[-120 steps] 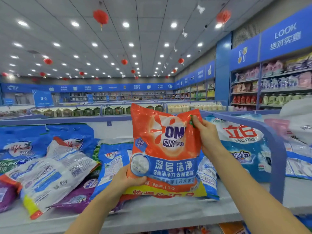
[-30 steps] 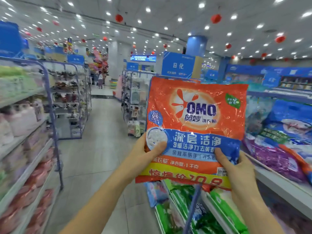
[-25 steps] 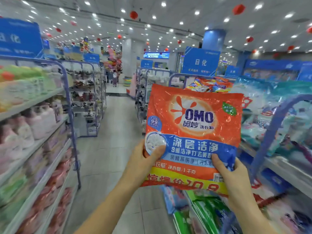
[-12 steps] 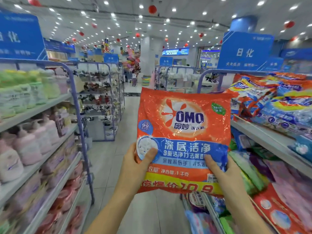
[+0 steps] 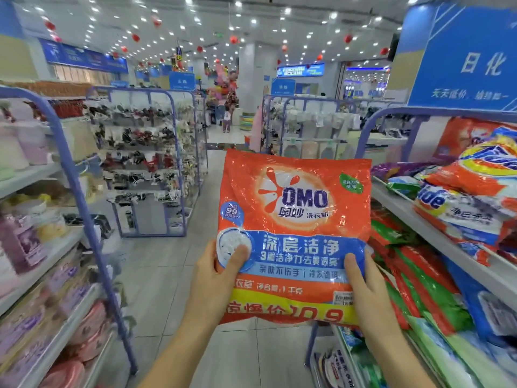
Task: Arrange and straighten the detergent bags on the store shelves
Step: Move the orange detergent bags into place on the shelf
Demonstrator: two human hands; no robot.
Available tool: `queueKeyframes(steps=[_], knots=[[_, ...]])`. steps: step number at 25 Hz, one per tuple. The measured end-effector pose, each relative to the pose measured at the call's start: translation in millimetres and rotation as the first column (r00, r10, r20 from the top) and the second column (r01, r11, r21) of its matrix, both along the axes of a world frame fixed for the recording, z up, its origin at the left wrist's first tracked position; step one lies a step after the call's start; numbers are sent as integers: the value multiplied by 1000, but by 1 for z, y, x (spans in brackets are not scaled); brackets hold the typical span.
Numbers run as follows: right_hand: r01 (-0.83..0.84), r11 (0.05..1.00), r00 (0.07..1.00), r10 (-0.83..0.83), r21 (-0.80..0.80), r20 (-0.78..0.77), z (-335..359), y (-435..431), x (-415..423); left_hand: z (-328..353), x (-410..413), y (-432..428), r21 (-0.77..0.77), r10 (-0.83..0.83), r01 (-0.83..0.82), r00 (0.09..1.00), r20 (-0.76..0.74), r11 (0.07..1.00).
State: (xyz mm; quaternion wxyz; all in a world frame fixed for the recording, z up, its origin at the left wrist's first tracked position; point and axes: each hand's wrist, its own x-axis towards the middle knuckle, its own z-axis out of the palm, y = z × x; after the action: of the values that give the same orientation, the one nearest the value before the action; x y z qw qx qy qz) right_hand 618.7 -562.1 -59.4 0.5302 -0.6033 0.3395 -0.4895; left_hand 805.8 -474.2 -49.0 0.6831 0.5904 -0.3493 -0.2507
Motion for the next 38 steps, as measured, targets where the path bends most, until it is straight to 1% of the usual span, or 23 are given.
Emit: queueKeyframes(steps=[3,6,8,11,13,15,18,21,23,26,28,31,33,34,36,37,38], knots=[[81,997,996,-81,0,-24,-8,-54,30,-11,35,-69,-3,-56,56,998,10,998],[171,985,985,-171,-23,-5,-10,-108,62,-14,71,-146,-11,-152,152,988,7,988],[261,964,965,-262,-40,-16,-9,-145,78,-10,91,-199,-1,-216,217,976,18,976],[350,937,936,-350,-26,-20,-5,-183,91,-6,106,-264,-6,-338,339,941,15,941],[433,901,900,-433,-19,-39,-3,-205,88,-3,103,-305,-2,-438,438,898,30,899],[506,861,859,-509,-55,-58,2,-224,78,-2,95,-343,13,-520,520,854,33,854],[641,763,759,-646,-77,-86,21,-245,57,8,69,-398,-16,-620,621,784,16,784],[727,684,676,-729,-64,-109,42,-263,30,29,35,-433,-42,-738,737,674,-23,674],[775,623,613,-782,-102,-115,54,-276,15,45,17,-452,-49,-805,804,593,-2,592],[829,531,521,-847,-177,-101,68,-290,5,63,-3,-483,-48,-864,864,502,32,501],[855,468,466,-882,-221,-66,80,-298,2,75,-14,-504,-71,-898,899,436,61,432],[878,412,422,-907,-242,-14,97,-308,6,91,-26,-530,-142,-927,925,366,82,352],[889,417,425,-905,-189,-2,104,-314,-2,102,-31,-543,-220,-932,915,358,54,338],[886,444,451,-892,-134,25,109,-315,-4,107,-33,-548,-261,-930,904,363,51,338],[862,504,506,-848,-56,159,112,-315,-15,118,-33,-553,-340,-931,887,357,77,312],[870,494,482,-843,-11,240,111,-315,-19,124,-31,-555,-373,-933,882,346,96,288],[887,461,427,-840,25,336,113,-310,-17,130,-29,-558,-400,-934,878,336,124,263]])
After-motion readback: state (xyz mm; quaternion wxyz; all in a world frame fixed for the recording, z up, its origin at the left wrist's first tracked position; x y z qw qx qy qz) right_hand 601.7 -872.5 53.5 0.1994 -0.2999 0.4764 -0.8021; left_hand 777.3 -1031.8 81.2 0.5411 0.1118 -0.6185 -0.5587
